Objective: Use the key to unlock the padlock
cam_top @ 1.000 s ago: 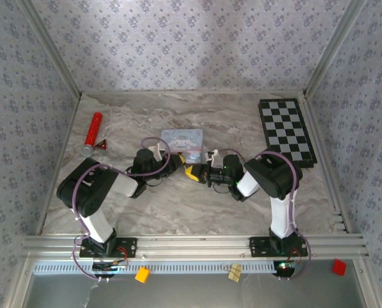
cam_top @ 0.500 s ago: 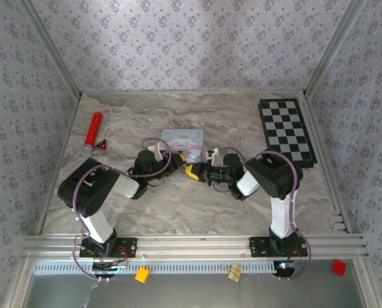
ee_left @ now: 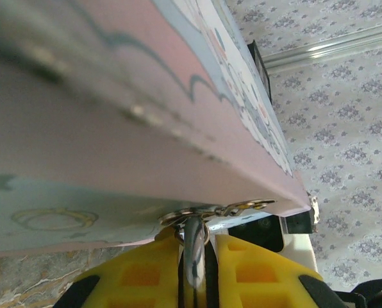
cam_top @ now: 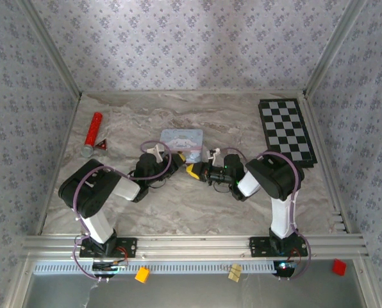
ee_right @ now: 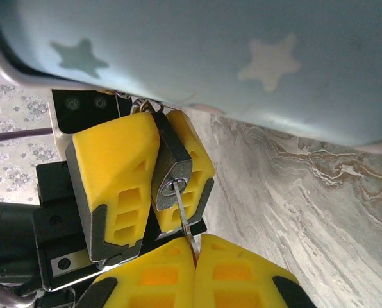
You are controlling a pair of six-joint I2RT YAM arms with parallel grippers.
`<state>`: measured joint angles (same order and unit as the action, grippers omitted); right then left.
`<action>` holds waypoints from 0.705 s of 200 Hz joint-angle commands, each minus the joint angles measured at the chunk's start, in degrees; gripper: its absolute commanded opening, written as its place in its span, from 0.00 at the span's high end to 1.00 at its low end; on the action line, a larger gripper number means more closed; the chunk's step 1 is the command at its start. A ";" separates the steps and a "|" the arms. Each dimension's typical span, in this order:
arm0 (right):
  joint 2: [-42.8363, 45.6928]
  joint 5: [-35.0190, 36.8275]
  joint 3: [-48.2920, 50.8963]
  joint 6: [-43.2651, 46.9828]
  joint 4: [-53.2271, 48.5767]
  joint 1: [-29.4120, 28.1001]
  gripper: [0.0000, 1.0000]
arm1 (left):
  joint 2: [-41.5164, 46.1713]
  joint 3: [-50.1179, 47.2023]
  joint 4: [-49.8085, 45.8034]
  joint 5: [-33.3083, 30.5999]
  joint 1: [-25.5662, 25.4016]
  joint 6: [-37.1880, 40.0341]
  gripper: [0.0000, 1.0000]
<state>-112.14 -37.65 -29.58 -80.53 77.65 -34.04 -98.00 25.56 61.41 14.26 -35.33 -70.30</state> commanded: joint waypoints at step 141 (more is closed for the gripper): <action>2.98 9.52 -0.83 1.42 2.21 0.07 0.88 | 0.88 -1.57 3.10 2.51 -4.51 -2.98 1.00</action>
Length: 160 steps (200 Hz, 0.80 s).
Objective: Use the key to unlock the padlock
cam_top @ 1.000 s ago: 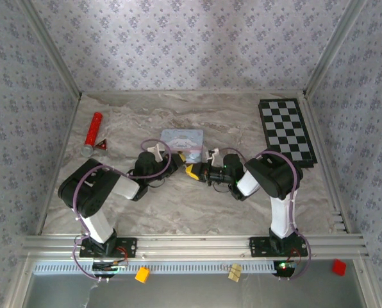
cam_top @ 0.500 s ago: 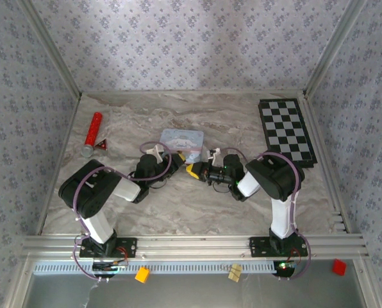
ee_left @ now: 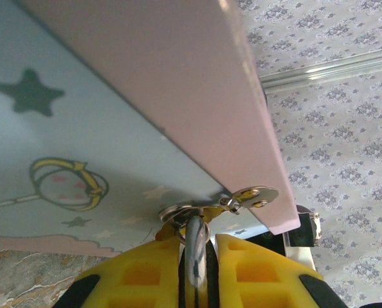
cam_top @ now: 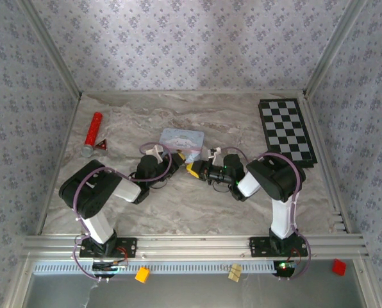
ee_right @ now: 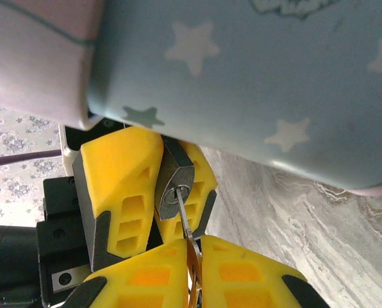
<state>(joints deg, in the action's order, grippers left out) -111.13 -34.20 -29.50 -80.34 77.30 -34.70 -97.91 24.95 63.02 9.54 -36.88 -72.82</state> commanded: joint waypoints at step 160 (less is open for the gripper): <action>1.02 6.44 -3.43 0.57 2.59 -2.54 0.98 | -0.09 0.98 3.10 3.65 -4.20 -2.39 1.00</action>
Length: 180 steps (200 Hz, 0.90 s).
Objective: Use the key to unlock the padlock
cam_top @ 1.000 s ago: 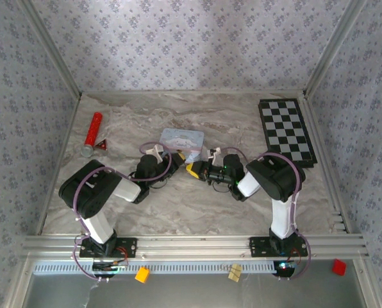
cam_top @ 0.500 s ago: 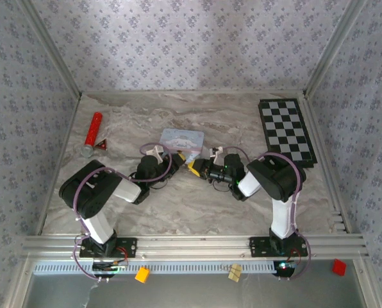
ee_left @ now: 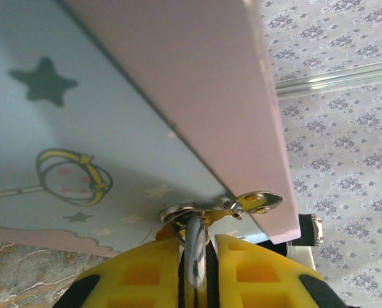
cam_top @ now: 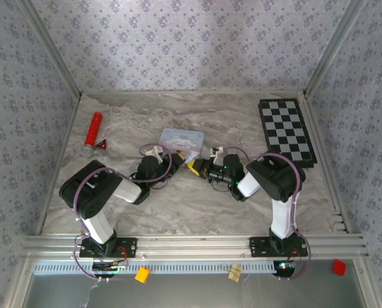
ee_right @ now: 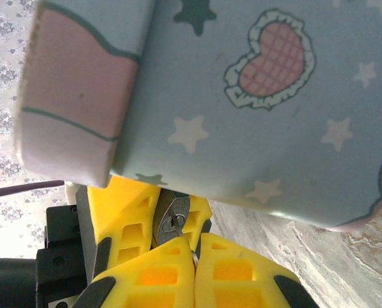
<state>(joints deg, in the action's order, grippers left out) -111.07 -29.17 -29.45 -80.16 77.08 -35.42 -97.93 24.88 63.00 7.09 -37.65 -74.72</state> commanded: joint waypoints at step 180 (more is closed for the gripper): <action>3.85 0.78 -7.15 -4.23 2.79 -2.95 1.00 | -0.38 1.72 9.34 5.39 -7.59 -3.20 1.00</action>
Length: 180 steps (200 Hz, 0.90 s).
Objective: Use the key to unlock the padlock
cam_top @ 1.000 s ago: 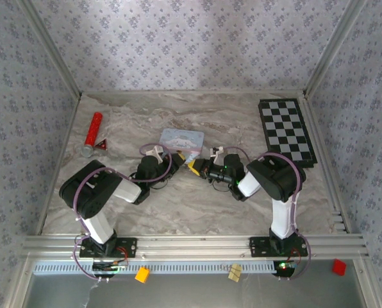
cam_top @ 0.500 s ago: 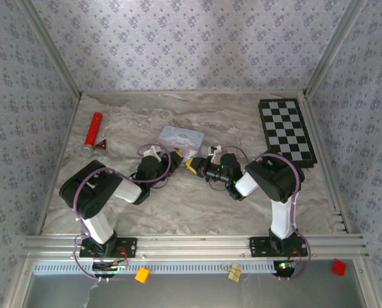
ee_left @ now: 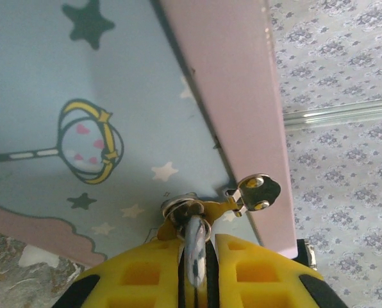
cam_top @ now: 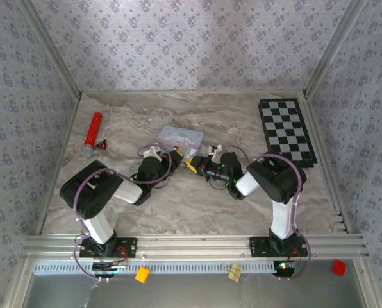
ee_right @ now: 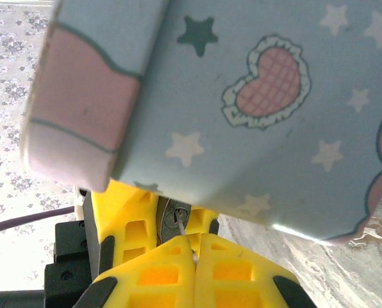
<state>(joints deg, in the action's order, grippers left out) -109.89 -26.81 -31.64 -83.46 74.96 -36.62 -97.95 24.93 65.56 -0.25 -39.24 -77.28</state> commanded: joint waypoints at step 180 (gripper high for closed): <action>3.80 -4.21 -5.07 -2.50 4.88 1.10 1.00 | -1.69 4.71 5.52 21.87 -9.59 1.56 1.00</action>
<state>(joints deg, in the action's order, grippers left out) -109.03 -31.92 -32.18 -85.34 74.72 -33.98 -98.74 26.13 67.51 -1.08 -40.38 -77.34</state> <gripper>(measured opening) 0.050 0.158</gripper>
